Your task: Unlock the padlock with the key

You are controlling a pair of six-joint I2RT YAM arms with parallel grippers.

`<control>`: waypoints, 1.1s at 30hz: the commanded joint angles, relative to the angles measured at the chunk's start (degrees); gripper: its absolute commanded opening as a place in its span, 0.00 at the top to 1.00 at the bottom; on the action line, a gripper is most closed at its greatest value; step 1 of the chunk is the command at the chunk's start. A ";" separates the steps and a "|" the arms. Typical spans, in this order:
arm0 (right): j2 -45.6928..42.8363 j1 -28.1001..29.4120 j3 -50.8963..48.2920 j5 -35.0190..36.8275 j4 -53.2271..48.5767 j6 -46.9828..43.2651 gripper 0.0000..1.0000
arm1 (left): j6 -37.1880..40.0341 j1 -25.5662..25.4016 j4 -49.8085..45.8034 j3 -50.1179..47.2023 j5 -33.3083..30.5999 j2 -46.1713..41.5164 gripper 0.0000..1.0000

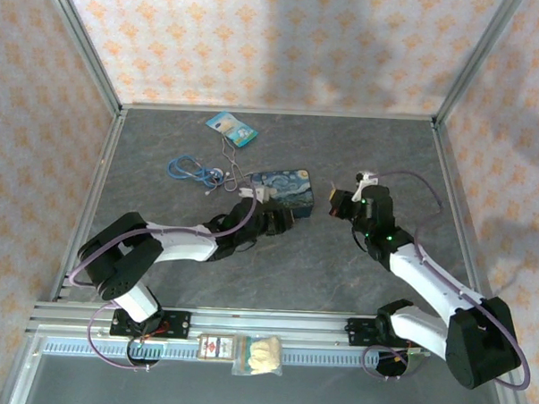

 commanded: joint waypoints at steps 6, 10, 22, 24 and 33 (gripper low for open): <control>0.18 -0.36 -2.05 -3.97 4.65 -0.97 1.00 | 0.07 1.07 6.10 0.67 1.74 4.53 0.28; 0.83 -0.32 -2.18 -4.67 6.05 -0.92 1.00 | -1.02 0.75 9.03 -1.44 1.43 7.09 0.29; 2.88 -0.36 -1.35 -5.48 7.04 -1.10 1.00 | -0.38 0.25 8.78 3.55 -1.22 16.02 0.48; 2.90 -0.34 -1.43 -5.39 7.00 -1.24 1.00 | -0.33 0.08 8.84 4.47 -1.04 17.68 0.55; 3.08 -0.49 -2.73 -6.42 7.86 -1.10 1.00 | -2.49 1.20 12.85 3.89 1.51 20.16 0.85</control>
